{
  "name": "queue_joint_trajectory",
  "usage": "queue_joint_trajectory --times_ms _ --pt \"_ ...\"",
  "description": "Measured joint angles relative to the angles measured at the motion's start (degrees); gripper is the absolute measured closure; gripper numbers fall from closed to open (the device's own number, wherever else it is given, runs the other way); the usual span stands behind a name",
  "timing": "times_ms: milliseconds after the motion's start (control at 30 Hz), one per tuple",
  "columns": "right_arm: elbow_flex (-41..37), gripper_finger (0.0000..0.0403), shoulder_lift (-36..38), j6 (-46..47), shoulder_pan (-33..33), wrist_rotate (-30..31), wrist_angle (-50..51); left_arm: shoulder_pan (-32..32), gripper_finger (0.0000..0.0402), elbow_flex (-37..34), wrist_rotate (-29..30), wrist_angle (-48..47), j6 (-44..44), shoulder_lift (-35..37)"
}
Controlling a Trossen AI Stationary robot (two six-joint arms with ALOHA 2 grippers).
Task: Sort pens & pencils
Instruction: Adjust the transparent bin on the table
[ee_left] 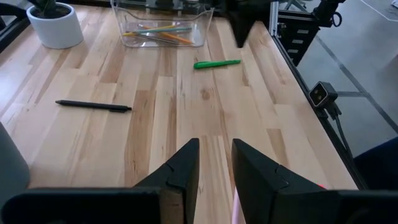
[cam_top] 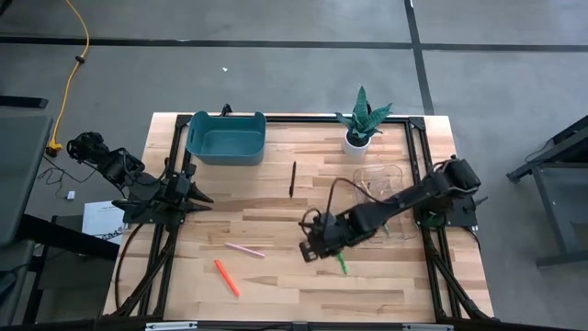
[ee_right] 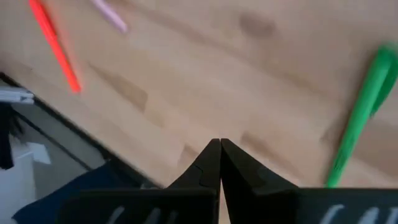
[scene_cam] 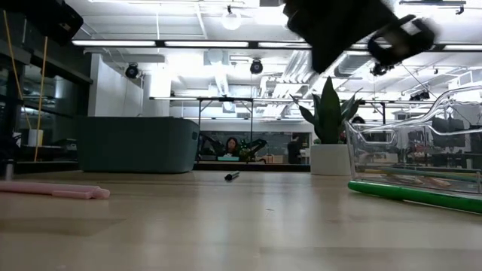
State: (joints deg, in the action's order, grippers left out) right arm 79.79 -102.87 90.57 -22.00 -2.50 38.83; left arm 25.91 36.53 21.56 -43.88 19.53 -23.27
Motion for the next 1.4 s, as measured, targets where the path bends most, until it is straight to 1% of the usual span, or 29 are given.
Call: queue_joint_trajectory --times_ms 133,267,367,467,633,700,833,900,1100,1267,1300,1400 --pt "0.00 0.0403 0.00 7.73 -2.64 -2.26 0.26 -0.02 0.0318 0.00 -0.14 -0.04 -0.64 -0.02" --pt "0.00 0.0403 0.00 15.39 -4.90 -2.28 0.43 -0.02 0.0318 0.00 -0.15 -0.21 -1.29 -0.02" --pt "0.00 0.0403 0.00 21.65 -6.52 -2.36 2.37 -0.01 0.0318 0.00 -0.15 -1.13 -1.29 -0.02" --pt "0.00 0.0403 0.25 27.18 -8.29 -2.84 6.51 -0.02 0.0318 0.00 -0.15 -1.84 -1.38 0.00" --pt "0.00 0.0403 1.76 35.47 -10.98 -5.38 17.32 -0.02 0.0318 0.00 -0.13 -2.77 -2.75 -0.02" --pt "-0.02 0.0403 2.47 36.94 -11.69 -5.70 19.57 0.00 0.0318 0.00 -0.15 -3.04 -2.80 0.00" --pt "-0.02 0.0403 2.98 38.65 -12.32 -9.83 26.22 -0.01 0.0318 0.00 -0.13 -3.11 -2.82 0.00" --pt "-0.04 0.0403 2.97 39.10 -12.56 -9.55 29.00 0.00 0.0318 0.00 -0.13 -3.26 -2.83 0.00" --pt "-0.04 0.0403 2.95 39.18 -12.51 -7.91 32.95 -0.02 0.0318 0.00 -0.13 -3.30 -3.26 0.00" --pt "-0.12 0.0403 2.91 39.22 -12.51 -5.89 32.73 0.00 0.0318 0.00 -0.13 -3.38 -3.26 -0.01" --pt "-0.92 0.0403 2.96 39.22 -12.50 -5.60 31.24 -0.01 0.0318 0.00 -0.13 -3.40 -3.26 0.00" --pt "-6.02 0.0403 3.02 39.47 -12.50 -5.71 22.58 -0.02 0.0318 0.00 -0.18 -3.50 -3.28 -0.02"
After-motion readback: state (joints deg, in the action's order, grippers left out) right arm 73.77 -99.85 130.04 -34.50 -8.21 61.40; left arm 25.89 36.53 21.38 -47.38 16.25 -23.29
